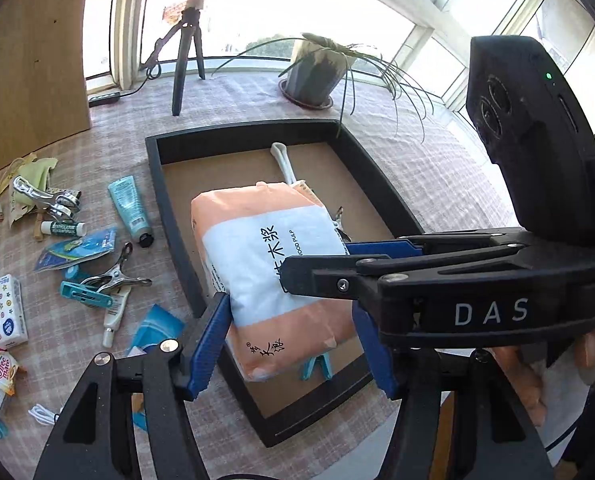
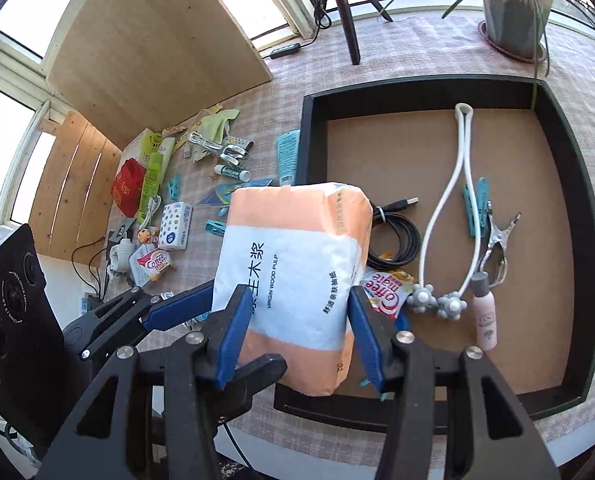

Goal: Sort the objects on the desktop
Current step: 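Carry the orange-white tissue pack into the tray and open the right gripper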

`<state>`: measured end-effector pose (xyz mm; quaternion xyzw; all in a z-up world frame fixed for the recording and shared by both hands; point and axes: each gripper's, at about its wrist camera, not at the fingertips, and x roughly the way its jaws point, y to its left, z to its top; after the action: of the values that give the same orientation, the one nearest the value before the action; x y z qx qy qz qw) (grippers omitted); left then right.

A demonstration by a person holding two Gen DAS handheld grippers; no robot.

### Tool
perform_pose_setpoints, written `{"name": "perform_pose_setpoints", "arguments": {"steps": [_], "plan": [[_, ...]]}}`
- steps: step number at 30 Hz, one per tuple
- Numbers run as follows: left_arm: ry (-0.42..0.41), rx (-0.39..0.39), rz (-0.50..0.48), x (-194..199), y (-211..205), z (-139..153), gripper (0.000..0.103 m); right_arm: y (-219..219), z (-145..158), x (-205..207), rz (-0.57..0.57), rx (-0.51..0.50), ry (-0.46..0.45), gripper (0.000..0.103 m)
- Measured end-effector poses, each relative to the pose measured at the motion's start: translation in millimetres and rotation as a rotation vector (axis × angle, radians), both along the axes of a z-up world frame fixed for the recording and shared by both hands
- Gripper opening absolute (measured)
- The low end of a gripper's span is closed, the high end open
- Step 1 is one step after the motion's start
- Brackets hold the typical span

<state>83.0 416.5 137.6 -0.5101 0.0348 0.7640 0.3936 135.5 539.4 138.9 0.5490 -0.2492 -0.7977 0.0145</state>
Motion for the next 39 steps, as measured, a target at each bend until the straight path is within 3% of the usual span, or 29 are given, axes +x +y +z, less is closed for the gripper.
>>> {"name": "perform_pose_setpoints", "arguments": {"steps": [8,12,16,24,39], "plan": [[0.023,-0.014,-0.181,40.7,83.2,4.9,0.058,74.6,5.2,61.6,-0.171,0.036,-0.008,0.050],[0.044,-0.035,-0.197,50.6,93.0,5.4,0.054,89.7,7.8,80.0,-0.217,0.083,-0.008,0.050],[0.038,-0.038,-0.153,48.8,81.8,6.4,0.054,92.1,12.1,83.5,-0.230,0.094,0.007,0.049],[0.077,-0.069,0.016,31.0,17.6,12.4,0.054,38.5,15.0,39.3,-0.088,0.074,0.032,0.050],[0.057,-0.099,0.520,-8.9,-192.2,-0.1,0.054,-144.2,2.8,-74.0,0.324,0.085,0.020,0.050]]}}
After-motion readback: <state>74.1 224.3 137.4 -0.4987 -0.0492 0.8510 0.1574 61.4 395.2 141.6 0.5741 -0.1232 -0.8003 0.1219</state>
